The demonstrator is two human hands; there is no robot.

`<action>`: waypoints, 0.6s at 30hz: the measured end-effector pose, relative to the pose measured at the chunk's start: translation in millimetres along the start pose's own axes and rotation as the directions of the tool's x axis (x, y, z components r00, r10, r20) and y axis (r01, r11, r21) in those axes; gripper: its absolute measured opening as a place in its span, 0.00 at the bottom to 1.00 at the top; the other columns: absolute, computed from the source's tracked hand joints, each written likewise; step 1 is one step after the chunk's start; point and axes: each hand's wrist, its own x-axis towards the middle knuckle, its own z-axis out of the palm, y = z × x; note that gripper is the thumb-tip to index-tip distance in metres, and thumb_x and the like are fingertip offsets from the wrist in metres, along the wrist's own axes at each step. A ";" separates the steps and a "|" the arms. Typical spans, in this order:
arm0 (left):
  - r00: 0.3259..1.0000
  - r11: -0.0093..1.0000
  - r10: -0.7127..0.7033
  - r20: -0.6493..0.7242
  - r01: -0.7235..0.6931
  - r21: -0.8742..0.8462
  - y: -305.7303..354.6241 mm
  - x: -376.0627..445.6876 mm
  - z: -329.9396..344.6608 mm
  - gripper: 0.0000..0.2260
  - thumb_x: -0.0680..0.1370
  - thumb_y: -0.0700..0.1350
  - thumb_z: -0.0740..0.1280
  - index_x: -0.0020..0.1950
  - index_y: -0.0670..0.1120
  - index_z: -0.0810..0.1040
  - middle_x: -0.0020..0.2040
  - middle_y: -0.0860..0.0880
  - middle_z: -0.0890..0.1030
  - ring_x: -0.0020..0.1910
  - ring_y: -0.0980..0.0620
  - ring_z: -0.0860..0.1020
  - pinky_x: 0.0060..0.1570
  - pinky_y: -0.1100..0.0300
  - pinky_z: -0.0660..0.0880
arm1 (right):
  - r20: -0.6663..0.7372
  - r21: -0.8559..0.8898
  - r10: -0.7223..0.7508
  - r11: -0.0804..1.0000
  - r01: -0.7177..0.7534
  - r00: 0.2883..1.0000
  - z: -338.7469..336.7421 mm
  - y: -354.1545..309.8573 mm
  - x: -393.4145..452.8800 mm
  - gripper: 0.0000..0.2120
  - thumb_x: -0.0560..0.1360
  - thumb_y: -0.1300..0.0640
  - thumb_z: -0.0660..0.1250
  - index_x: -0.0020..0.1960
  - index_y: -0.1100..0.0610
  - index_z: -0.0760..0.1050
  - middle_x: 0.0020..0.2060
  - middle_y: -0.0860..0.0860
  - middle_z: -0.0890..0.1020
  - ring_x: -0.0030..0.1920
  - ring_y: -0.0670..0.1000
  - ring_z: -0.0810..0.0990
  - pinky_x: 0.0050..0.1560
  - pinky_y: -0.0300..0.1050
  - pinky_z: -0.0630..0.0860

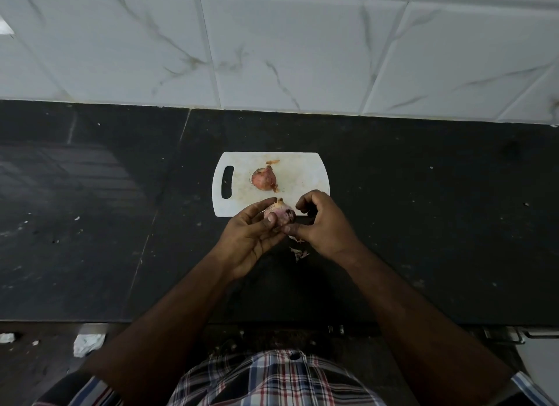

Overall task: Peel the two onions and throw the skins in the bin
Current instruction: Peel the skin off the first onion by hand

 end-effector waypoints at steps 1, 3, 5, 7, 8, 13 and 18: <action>1.000 1.000 0.001 0.002 -0.001 0.002 0.6 0.0 0.0 0.19 0.73 0.36 0.68 0.65 0.42 0.77 0.66 0.37 0.78 0.55 0.42 0.83 0.49 0.53 0.83 | 0.002 -0.003 0.016 1.000 -0.016 1.000 -1.2 0.5 0.7 0.19 0.66 0.56 0.81 0.48 0.49 0.73 0.48 0.48 0.75 0.49 0.47 0.76 0.48 0.40 0.76; 1.000 1.000 -0.004 0.015 0.004 0.010 1.8 -0.7 0.0 0.20 0.74 0.36 0.68 0.65 0.42 0.76 0.66 0.37 0.78 0.55 0.42 0.83 0.49 0.53 0.83 | 0.032 0.011 0.035 0.999 -0.036 0.999 -1.8 1.1 1.2 0.18 0.65 0.55 0.81 0.45 0.46 0.73 0.50 0.50 0.76 0.49 0.47 0.77 0.49 0.40 0.76; 1.000 1.000 -0.012 0.022 0.012 0.016 2.9 -1.6 -0.2 0.20 0.74 0.36 0.68 0.66 0.42 0.76 0.67 0.36 0.77 0.55 0.43 0.83 0.49 0.53 0.83 | 0.052 0.008 0.037 0.999 -0.038 0.998 -0.7 0.7 0.5 0.18 0.66 0.56 0.81 0.43 0.44 0.72 0.49 0.50 0.75 0.47 0.46 0.77 0.47 0.37 0.74; 1.000 1.000 -0.018 0.025 0.017 0.023 3.7 -1.8 -0.3 0.20 0.74 0.36 0.67 0.66 0.42 0.76 0.68 0.36 0.76 0.55 0.43 0.83 0.49 0.54 0.83 | 0.052 -0.001 0.035 0.999 -0.035 0.998 0.2 0.1 0.3 0.18 0.66 0.56 0.81 0.43 0.45 0.73 0.49 0.49 0.75 0.46 0.44 0.75 0.46 0.35 0.72; 0.999 0.999 -0.019 0.030 0.018 0.026 4.1 -1.8 -0.5 0.20 0.74 0.36 0.67 0.66 0.42 0.76 0.68 0.36 0.76 0.55 0.43 0.83 0.49 0.54 0.83 | 0.049 0.014 0.041 0.999 -0.042 0.998 -0.2 0.0 0.6 0.18 0.66 0.56 0.81 0.44 0.45 0.73 0.50 0.50 0.75 0.46 0.43 0.75 0.46 0.34 0.72; 0.999 0.999 -0.010 0.046 0.008 0.045 4.6 -0.8 -0.9 0.20 0.74 0.36 0.68 0.66 0.42 0.76 0.68 0.37 0.76 0.56 0.42 0.82 0.53 0.51 0.82 | 0.070 0.002 0.065 0.998 -0.066 0.995 -5.0 0.3 2.6 0.19 0.65 0.54 0.82 0.45 0.45 0.72 0.52 0.51 0.75 0.50 0.45 0.76 0.49 0.41 0.76; 0.999 0.999 -0.006 0.048 0.004 0.044 1.7 -1.1 -1.5 0.19 0.73 0.35 0.68 0.64 0.43 0.78 0.65 0.38 0.79 0.53 0.44 0.84 0.49 0.53 0.83 | 0.114 -0.016 0.078 0.997 -0.077 0.990 -6.2 0.5 2.2 0.17 0.66 0.55 0.81 0.46 0.48 0.74 0.51 0.51 0.76 0.50 0.48 0.76 0.50 0.45 0.77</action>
